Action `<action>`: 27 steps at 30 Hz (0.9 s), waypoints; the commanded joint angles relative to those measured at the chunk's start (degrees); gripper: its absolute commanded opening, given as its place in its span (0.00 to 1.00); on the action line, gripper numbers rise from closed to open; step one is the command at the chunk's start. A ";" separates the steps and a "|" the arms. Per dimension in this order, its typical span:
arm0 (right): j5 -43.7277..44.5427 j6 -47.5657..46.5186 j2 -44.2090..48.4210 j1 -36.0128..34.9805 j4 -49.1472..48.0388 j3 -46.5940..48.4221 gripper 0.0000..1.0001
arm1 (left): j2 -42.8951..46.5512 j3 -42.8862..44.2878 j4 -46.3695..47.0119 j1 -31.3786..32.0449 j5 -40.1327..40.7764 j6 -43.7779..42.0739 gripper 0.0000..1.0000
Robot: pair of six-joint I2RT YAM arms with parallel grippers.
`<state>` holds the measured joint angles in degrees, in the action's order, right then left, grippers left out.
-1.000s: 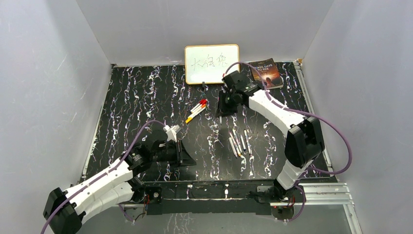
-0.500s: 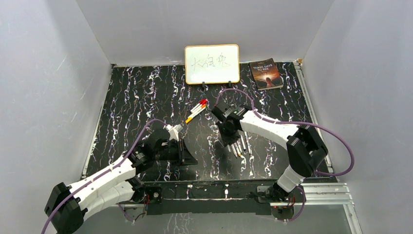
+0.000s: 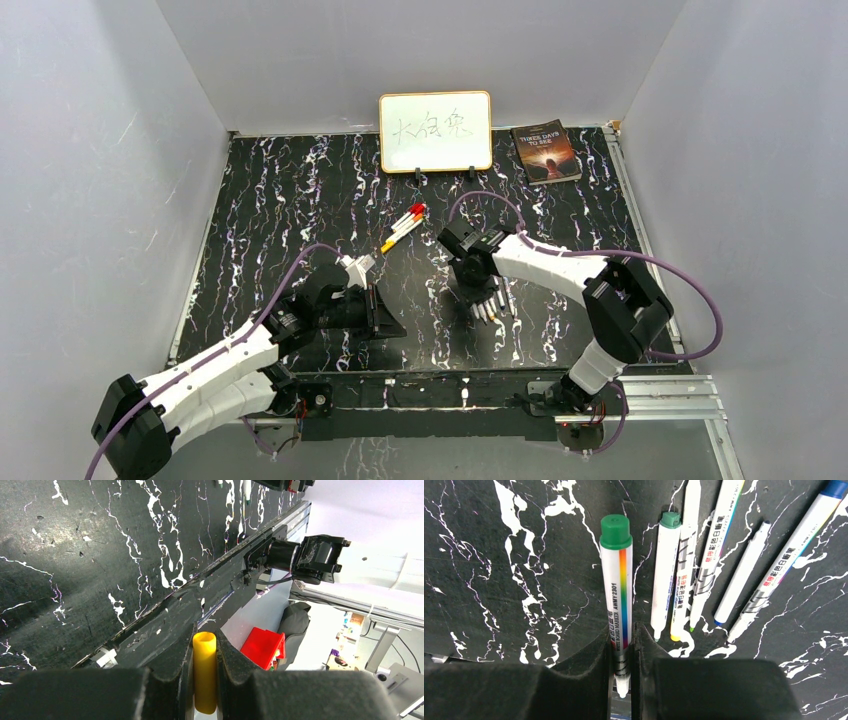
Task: Open the pen caps
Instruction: Place the pen at the center of the board.
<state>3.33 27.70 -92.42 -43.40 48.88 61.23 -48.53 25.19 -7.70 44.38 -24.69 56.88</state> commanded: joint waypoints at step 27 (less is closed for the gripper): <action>1.83 0.60 -1.56 -0.62 -4.47 -2.88 0.22 | 0.34 1.38 -2.87 0.18 1.15 -0.57 0.03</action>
<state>4.03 27.75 -94.98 -43.77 45.80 58.26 -48.12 25.19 -7.81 44.38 -24.45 57.19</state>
